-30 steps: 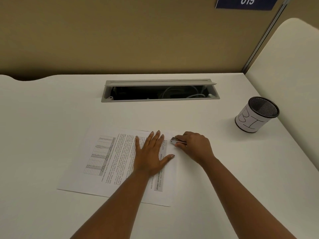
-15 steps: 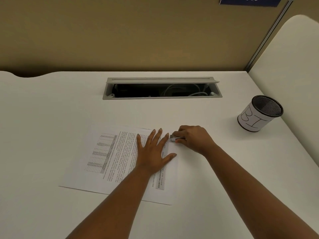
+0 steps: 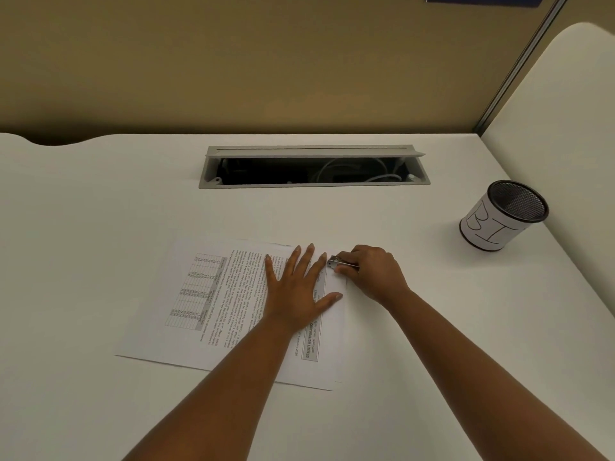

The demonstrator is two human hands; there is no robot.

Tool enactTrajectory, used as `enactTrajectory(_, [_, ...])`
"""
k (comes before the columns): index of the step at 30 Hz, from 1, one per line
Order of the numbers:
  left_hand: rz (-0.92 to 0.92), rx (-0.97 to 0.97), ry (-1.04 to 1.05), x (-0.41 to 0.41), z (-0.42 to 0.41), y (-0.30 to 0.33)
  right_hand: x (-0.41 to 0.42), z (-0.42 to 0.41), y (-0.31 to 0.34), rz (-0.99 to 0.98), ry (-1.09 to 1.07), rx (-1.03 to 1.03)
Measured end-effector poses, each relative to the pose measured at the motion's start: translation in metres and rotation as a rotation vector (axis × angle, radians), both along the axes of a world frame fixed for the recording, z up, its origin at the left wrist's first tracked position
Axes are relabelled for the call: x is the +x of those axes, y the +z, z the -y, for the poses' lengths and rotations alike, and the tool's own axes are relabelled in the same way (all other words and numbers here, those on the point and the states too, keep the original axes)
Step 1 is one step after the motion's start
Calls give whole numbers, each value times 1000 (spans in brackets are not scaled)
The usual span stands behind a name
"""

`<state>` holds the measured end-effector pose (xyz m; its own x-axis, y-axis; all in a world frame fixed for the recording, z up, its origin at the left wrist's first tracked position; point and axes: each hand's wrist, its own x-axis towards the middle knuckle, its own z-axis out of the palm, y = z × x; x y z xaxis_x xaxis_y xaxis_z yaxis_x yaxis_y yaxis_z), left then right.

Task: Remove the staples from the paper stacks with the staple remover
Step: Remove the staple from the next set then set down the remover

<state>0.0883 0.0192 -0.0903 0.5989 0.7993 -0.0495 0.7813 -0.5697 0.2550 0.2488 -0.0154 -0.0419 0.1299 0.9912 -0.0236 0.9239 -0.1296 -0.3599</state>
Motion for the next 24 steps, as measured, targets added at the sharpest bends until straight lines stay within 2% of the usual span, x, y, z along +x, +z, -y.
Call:
enactTrajectory(6, [-26,27,8,0,1,-3,-12,1,2,-14,-116,-29])
enactTrajectory(17, [-28,12,21,1,1,-7,-21,1,9,-168,-313,-65])
enactTrajectory(24, [-30,8,27,2,1,-7,-26,0,11,-163,-377,-90])
